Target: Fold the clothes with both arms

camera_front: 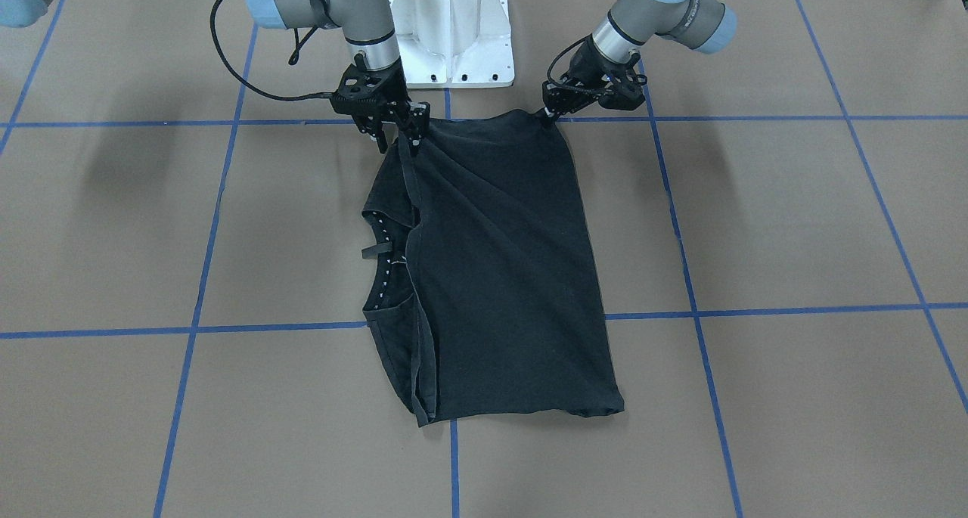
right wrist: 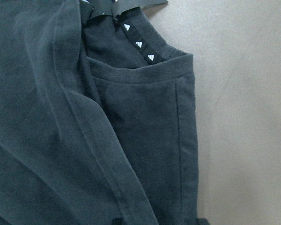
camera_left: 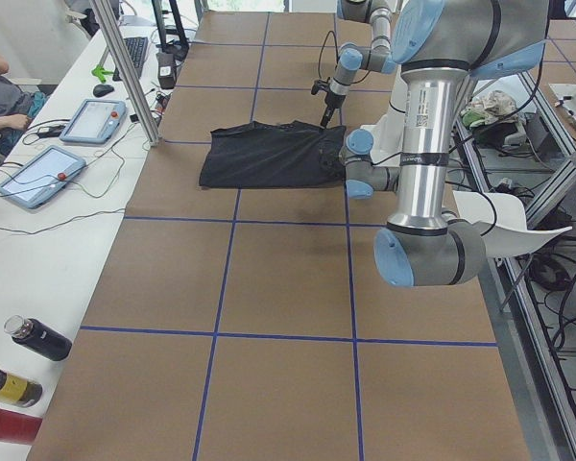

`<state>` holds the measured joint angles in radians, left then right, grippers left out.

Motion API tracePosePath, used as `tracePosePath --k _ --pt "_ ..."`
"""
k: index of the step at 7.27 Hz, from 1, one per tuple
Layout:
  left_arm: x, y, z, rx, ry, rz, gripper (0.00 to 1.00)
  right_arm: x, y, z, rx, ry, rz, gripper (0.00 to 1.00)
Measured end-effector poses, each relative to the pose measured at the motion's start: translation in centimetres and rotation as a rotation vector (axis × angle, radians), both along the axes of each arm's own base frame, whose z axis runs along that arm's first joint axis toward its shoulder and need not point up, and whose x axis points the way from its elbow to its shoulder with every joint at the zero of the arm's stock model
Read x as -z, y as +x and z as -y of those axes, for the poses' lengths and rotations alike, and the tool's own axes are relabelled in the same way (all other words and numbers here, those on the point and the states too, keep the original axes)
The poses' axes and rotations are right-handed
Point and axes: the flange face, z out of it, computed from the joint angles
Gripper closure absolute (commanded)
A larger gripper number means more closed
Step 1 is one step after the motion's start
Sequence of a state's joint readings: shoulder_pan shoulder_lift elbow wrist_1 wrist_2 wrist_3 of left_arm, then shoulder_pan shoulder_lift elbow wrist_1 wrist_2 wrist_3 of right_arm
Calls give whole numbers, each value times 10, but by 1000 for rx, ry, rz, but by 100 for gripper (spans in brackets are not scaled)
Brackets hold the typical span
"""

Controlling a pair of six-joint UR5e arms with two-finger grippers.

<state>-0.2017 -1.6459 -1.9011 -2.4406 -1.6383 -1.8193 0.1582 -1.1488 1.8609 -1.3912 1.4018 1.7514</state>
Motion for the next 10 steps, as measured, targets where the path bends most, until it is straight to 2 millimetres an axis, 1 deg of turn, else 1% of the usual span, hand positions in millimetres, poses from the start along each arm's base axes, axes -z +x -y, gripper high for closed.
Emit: tracePosePath --k 1,2,3,4,8,10 --pt "0 0 0 1 0 0 100 -2 -2 -1 0 1 -5 45" --pt "0 0 0 1 0 -1 100 -3 -3 -3 1 3 -8 63" --pt "0 0 0 0 0 -1 100 -4 -4 -3 0 5 -9 94" --pt "1 0 0 0 0 -1 100 -2 -5 -4 0 6 -7 100" --pt "1 -1 0 0 1 -3 100 5 -5 -4 4 11 2 100" --pt "5 -3 0 0 2 -10 100 10 -3 -4 6 14 11 100"
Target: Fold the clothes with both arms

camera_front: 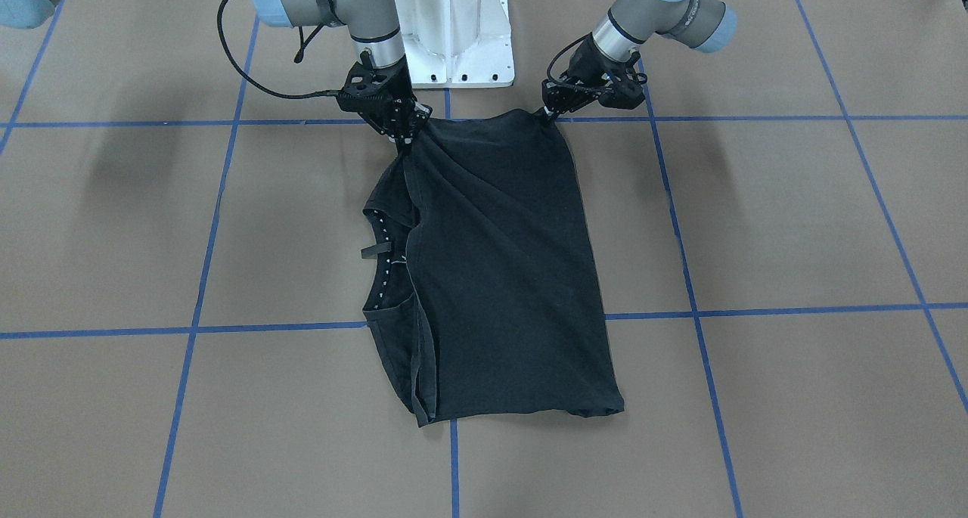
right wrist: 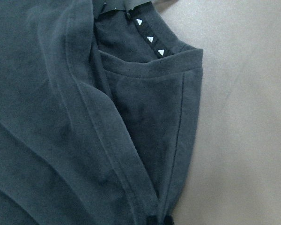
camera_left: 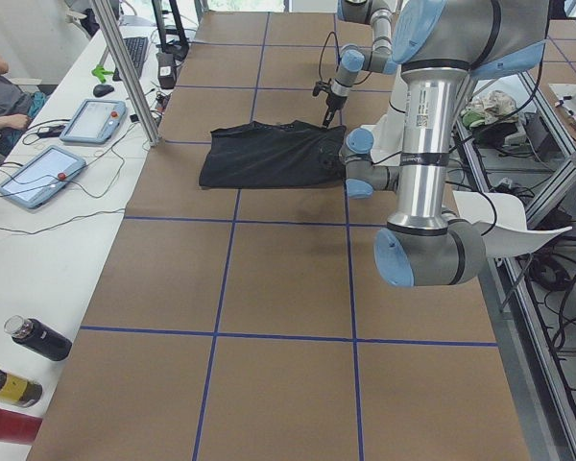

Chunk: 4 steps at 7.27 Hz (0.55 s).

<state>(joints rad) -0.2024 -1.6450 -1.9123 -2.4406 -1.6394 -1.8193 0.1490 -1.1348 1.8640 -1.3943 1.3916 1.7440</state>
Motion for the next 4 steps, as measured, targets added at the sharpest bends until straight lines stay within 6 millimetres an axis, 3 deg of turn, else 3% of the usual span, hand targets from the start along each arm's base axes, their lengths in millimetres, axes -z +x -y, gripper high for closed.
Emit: tracePosePath --k 2,4 --pt "19 -11 -2 -19 3 -33 100 16 15 5 0 0 35 100" --pt "54 -32 -6 -66 3 -77 100 42 51 12 23 -31 80 100"
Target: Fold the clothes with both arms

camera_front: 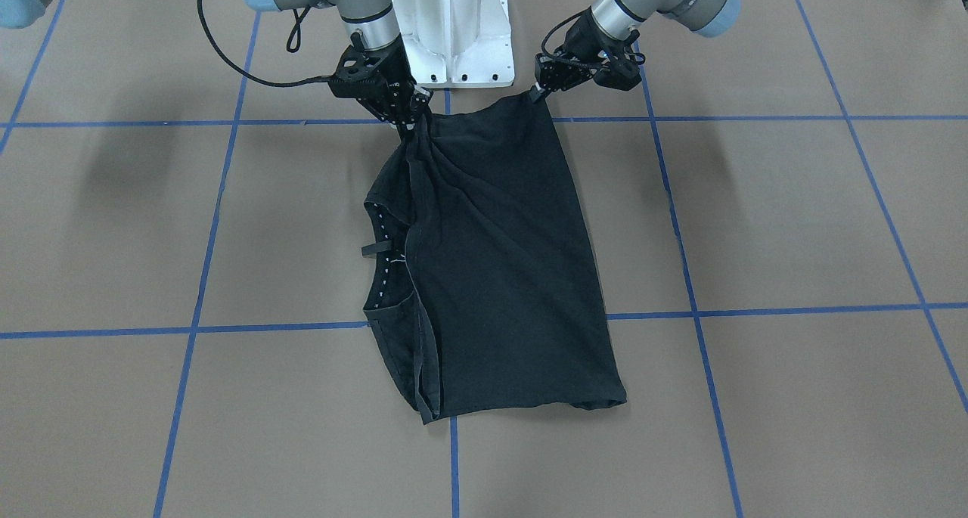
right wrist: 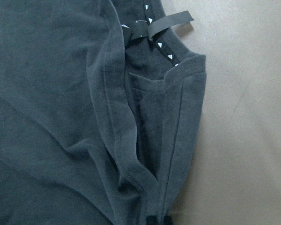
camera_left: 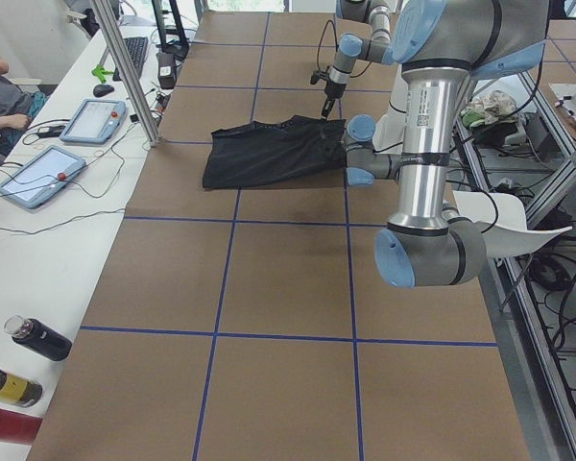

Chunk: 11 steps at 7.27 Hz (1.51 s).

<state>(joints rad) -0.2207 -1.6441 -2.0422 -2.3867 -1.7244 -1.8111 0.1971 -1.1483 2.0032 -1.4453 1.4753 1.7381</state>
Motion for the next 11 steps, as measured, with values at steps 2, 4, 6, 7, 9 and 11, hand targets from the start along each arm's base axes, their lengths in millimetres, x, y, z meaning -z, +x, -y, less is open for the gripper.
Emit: tracePosePath --k 2,4,6,7,9,11 --pt "44 -37 -10 -57 -2 -36 100 39 47 -27 50 -13 15 100" --pt "90 -82 -24 -109 -5 -63 100 72 92 -65 113 -18 43 100" --pt "93 -88 -10 -88 0 -31 100 71 93 -59 99 -18 11 100" --pt "88 -80 13 -45 15 -10 100 63 78 -37 60 -14 -30 100" --pt "75 -55 78 58 39 44 100 54 52 23 -20 9 -74 100" --pt "55 -42 134 123 89 116 100 33 32 74 -73 34 -88 100"
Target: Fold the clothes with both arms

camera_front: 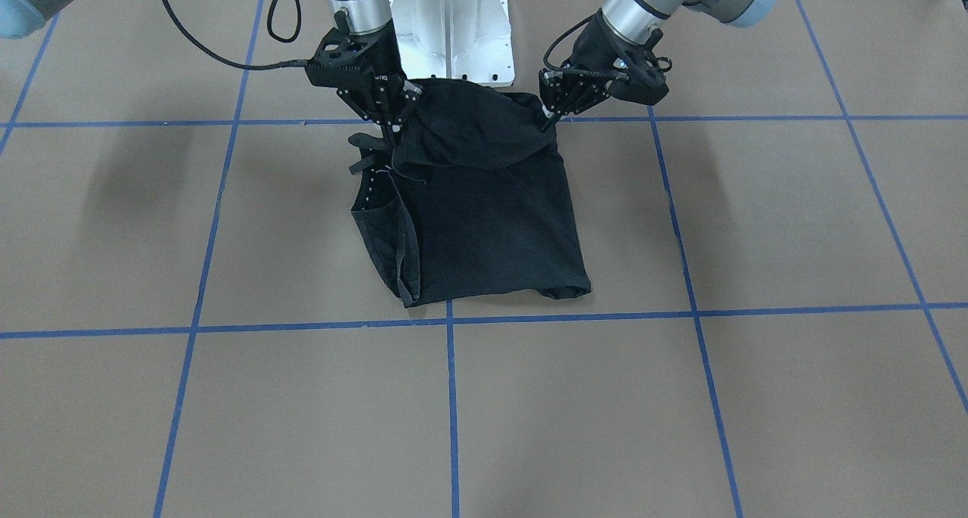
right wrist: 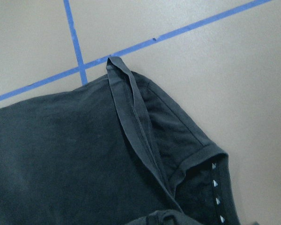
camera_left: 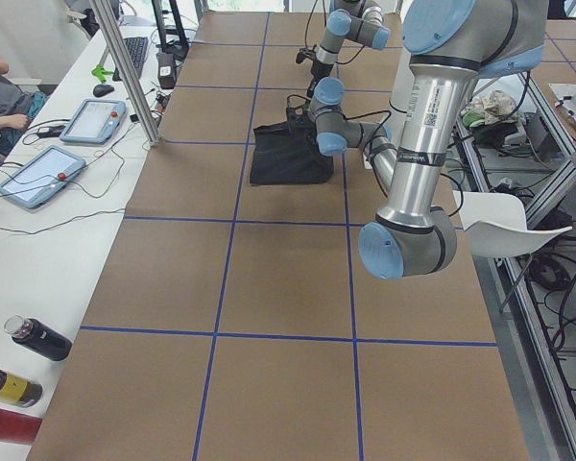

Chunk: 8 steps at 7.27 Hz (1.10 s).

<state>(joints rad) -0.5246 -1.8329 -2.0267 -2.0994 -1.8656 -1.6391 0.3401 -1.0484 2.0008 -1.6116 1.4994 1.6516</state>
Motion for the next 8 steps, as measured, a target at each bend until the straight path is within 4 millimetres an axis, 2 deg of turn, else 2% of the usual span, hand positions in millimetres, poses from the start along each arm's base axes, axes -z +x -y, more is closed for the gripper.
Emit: tracePosePath --k 2,4,6,8 --pt "-13 2 38 45 21 46 100 -14 -11 42 -37 26 -11 100" --pt "-20 15 64 79 17 78 100 -9 -31 80 -67 28 -37 100" --pt "-32 38 86 99 39 130 100 -15 -39 103 -84 22 -65 100" --pt "-53 52 104 102 81 202 100 -29 -49 125 -101 19 -80 100"
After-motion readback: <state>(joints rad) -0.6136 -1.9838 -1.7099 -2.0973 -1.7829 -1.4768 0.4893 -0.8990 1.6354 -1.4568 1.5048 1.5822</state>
